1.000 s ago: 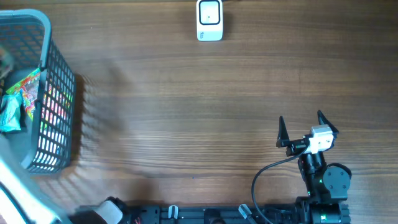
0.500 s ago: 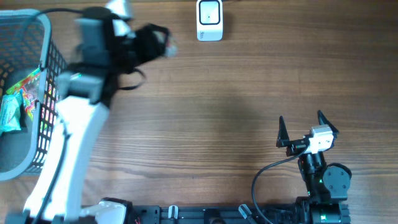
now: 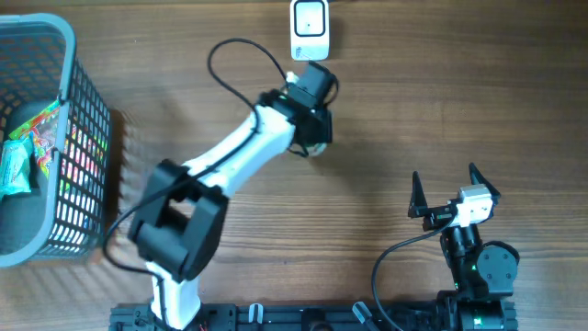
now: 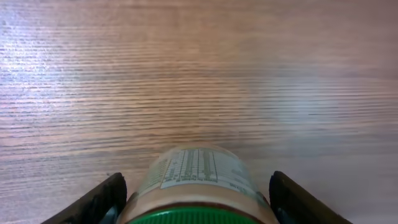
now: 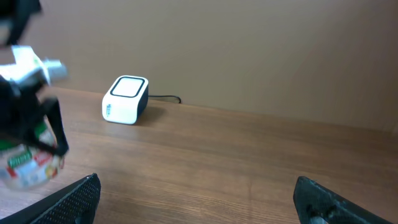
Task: Scan the item barcode
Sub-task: 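Lift the jar and carry it toward the white scanner, then set the jar down on the table and return left gripper to basket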
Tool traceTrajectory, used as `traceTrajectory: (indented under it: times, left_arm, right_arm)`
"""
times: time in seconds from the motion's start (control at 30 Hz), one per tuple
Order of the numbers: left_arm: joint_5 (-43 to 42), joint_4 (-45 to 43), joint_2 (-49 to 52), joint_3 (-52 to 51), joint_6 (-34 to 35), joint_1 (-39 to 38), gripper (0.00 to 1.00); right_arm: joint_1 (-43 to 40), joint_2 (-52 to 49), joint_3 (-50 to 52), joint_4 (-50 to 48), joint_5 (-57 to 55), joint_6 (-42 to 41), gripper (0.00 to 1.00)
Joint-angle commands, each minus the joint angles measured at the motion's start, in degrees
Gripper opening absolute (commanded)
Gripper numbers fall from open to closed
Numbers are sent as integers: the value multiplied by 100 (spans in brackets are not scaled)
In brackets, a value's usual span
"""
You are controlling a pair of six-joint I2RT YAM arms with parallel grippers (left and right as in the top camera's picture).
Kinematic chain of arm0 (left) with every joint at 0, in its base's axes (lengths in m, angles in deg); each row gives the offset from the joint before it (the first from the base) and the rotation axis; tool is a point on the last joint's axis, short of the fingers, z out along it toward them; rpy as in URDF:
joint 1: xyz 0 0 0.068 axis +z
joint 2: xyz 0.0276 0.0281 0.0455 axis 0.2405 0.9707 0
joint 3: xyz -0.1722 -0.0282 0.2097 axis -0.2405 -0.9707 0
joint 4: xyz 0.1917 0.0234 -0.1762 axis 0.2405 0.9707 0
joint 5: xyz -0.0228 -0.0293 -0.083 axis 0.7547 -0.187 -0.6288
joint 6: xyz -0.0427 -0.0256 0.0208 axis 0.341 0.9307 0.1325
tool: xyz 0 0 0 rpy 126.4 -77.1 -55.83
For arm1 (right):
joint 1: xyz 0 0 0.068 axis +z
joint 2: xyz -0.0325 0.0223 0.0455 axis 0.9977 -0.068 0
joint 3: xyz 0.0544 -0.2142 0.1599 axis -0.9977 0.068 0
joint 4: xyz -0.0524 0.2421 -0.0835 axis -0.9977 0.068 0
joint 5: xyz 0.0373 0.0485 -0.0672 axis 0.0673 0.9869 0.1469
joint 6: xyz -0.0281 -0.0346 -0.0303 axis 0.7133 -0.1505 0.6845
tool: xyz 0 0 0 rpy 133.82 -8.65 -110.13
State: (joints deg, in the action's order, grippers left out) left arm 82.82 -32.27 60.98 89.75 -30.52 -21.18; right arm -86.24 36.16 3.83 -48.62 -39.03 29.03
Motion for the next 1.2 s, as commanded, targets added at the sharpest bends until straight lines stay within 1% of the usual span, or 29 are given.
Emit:
traceTrajectory:
  times: [0.0, 0.07, 0.17, 0.33, 0.4, 0.43, 0.47, 0.6, 0.7, 0.77, 0.87, 0.93, 1.07, 1.17]
  left_arm:
    - [710, -68, 240, 92, -4, -234, 65]
    - [710, -151, 361, 92, 0, -341, 65]
    - [702, -271, 487, 92, 326, -463, 65]
    - [664, -293, 507, 92, 337, -702, 66]
    - [667, -310, 507, 92, 334, -793, 73]
    - [669, -319, 507, 92, 332, -824, 79]
    - [673, -356, 507, 92, 284, -855, 100]
    - [848, -413, 424, 94, 245, -809, 100]
    - [837, -280, 17, 166, 120, -688, 100]
    - [835, -70, -437, 350, 63, -616, 100]
    - [841, 153, -1316, 636, -678, -566, 100]
    - [944, 155, -2048, 651, -1060, -470, 100]
    - [1423, 199, -2988, 651, -1108, -68, 100]
    - [1526, 374, -3698, 651, -1102, 673, 100]
  right_arm:
    - [17, 20, 7, -20, -79, 50, 100]
    - [17, 20, 7, -20, -79, 52, 100]
    - [17, 20, 7, -20, -79, 52, 100]
    - [17, 20, 7, -20, -79, 55, 100]
    - [17, 20, 7, -20, -79, 55, 100]
    - [17, 20, 7, -20, -76, 52, 100]
    - [17, 20, 7, -20, -79, 52, 100]
    - [17, 20, 7, -20, -79, 55, 100]
    - [17, 20, 7, -20, -79, 52, 100]
    - [17, 20, 7, -20, -79, 52, 100]
    - [17, 20, 7, -20, -79, 52, 100]
    - [17, 20, 7, -20, -79, 52, 100]
    - [17, 20, 7, -20, -76, 50, 100]
    - [17, 20, 7, -20, -79, 55, 100]
